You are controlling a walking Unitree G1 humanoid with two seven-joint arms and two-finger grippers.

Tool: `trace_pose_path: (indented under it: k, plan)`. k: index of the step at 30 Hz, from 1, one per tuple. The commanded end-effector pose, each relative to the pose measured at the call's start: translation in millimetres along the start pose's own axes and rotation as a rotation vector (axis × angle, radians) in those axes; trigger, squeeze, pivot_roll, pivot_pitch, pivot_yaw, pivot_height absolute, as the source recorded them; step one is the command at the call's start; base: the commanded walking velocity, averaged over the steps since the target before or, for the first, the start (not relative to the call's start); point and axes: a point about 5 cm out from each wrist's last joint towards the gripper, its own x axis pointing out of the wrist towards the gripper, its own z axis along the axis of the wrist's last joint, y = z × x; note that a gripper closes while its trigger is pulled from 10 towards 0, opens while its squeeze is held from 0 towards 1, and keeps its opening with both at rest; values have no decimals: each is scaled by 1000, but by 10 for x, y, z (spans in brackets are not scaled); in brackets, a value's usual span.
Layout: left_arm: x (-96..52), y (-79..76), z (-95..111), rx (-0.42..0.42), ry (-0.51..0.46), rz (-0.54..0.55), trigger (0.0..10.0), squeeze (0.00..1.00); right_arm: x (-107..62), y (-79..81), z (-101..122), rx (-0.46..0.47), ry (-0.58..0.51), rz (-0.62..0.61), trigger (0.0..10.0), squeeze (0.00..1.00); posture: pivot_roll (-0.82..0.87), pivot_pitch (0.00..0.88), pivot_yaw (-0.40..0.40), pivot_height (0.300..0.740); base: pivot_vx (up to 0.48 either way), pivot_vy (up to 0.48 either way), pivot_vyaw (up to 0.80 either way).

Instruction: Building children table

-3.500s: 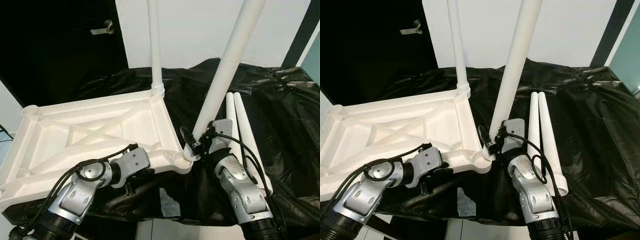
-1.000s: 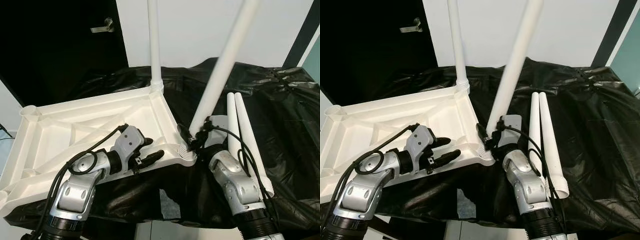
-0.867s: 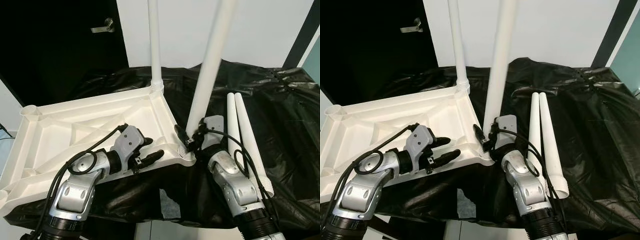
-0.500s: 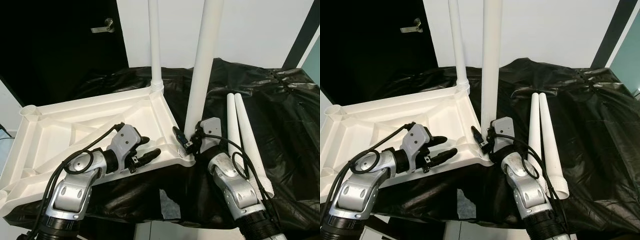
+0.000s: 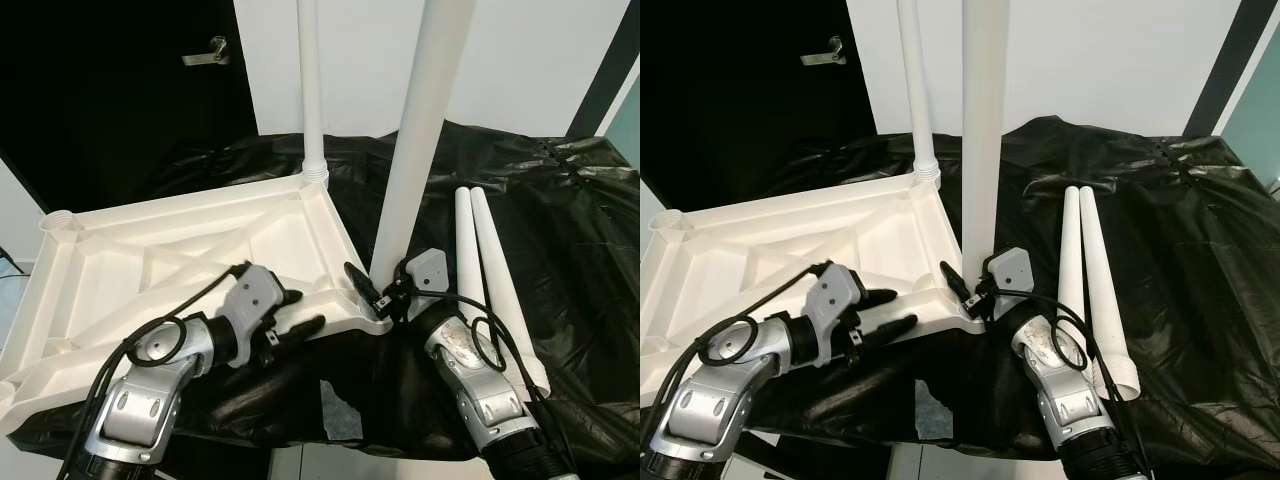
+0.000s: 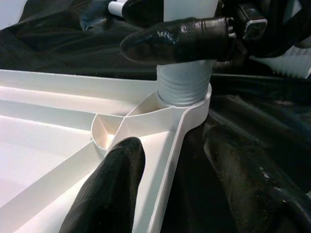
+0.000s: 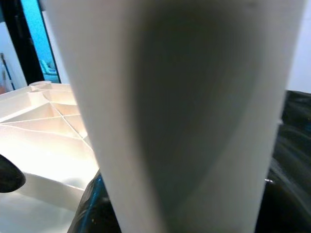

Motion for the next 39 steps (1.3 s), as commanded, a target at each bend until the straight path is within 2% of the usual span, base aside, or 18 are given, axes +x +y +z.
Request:
trace_pose_path:
  k: [1,6,10,20,28,30,32,33,36,38,39]
  plan:
    - [-15,-19,2,-2,8,-10,10000,0,-154,38,-309,41,146,22,10000,0,35,0,32,740,0,0,0]
    - [-21,-28,1,-3,12,-14,10000,0,-167,41,-348,59,150,45,10000,0,40,0,30,740,0,0,0]
    - [-35,-22,4,-2,18,-7,10000,0,-154,-12,-395,122,181,23,10000,0,41,0,29,740,0,0,0]
    - [-36,-13,10,4,22,-4,10000,0,-117,-110,-422,154,236,19,10000,0,39,0,28,740,0,0,0]
    - [-42,-4,14,4,23,1,10000,0,-123,-85,-436,125,249,87,10000,0,40,0,27,740,0,0,0]
    - [-47,2,17,6,23,5,10000,0,-123,-76,-444,182,252,84,10000,0,42,0,25,740,0,0,0]
    - [-48,2,17,7,23,5,10000,0,-122,-77,-444,186,252,84,10000,0,42,0,25,740,0,0,0]
    - [-49,2,16,7,23,6,10000,0,-127,-65,-440,150,250,102,10000,0,42,0,26,740,0,0,0]
    - [-49,2,15,7,23,6,10000,0,-130,-56,-437,124,248,116,10000,0,41,0,26,740,0,0,0]
    - [-50,4,16,8,23,6,10000,0,-147,-4,-439,43,248,166,10000,0,40,0,26,740,0,0,0]
    - [-50,4,16,8,23,6,10000,0,-147,-4,-439,43,248,166,10000,0,40,0,26,740,0,0,0]
